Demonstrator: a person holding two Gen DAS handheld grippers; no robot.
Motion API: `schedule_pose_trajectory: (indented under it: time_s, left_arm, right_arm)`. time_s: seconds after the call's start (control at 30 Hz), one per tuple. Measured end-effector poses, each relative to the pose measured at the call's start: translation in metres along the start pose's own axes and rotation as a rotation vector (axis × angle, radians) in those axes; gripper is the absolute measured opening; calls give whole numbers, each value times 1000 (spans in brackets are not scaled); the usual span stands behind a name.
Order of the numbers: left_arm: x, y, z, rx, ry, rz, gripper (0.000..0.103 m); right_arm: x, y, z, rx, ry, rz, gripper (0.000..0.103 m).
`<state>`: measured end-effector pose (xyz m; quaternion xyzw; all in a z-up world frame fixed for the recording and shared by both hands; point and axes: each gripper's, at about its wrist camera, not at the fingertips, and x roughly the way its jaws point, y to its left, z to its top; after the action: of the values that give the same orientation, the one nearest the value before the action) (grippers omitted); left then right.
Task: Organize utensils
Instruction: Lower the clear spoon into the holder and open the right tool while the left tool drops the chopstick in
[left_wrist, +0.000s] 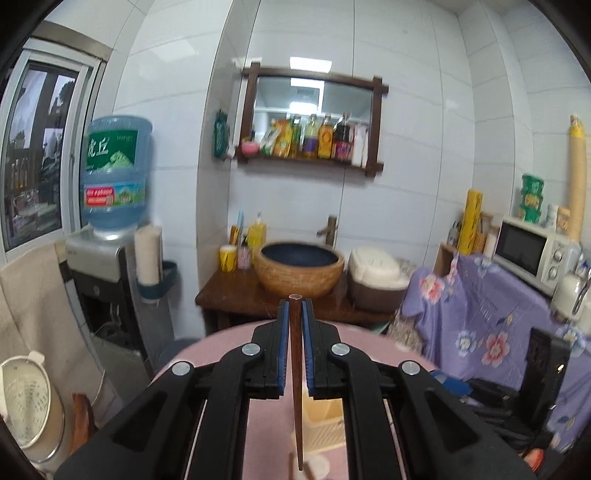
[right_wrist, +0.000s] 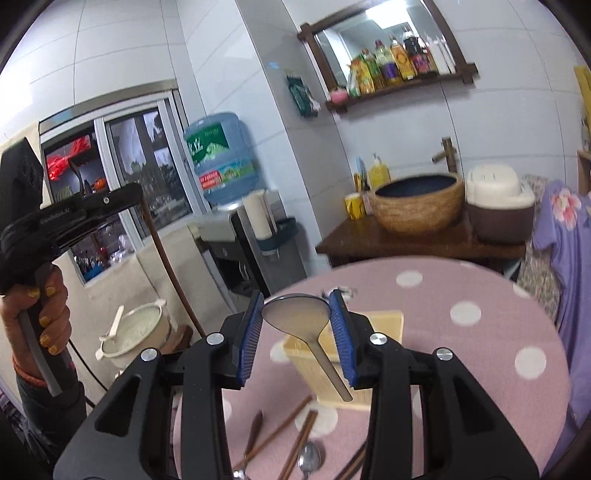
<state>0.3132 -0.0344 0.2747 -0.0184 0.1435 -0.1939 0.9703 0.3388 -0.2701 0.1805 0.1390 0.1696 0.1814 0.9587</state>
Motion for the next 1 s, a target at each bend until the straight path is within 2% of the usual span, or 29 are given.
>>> schedule_pose_trajectory:
  time_s: [0.17, 0.37, 0.7, 1.0]
  left_arm:
    - [16, -18, 29, -25, -89, 3, 8]
    - [55, -29, 4, -28, -102, 31, 8]
    - [113, -27, -68, -34, 79, 31, 8]
    - [138, -25, -97, -27, 176, 34, 8]
  right_arm:
    - [16, -1, 36, 0, -70, -50, 37]
    - [47, -25, 27, 50, -37, -88, 37]
    - [89, -53, -32, 66, 82, -168, 37]
    - [100, -57, -50, 25, 110, -210, 37]
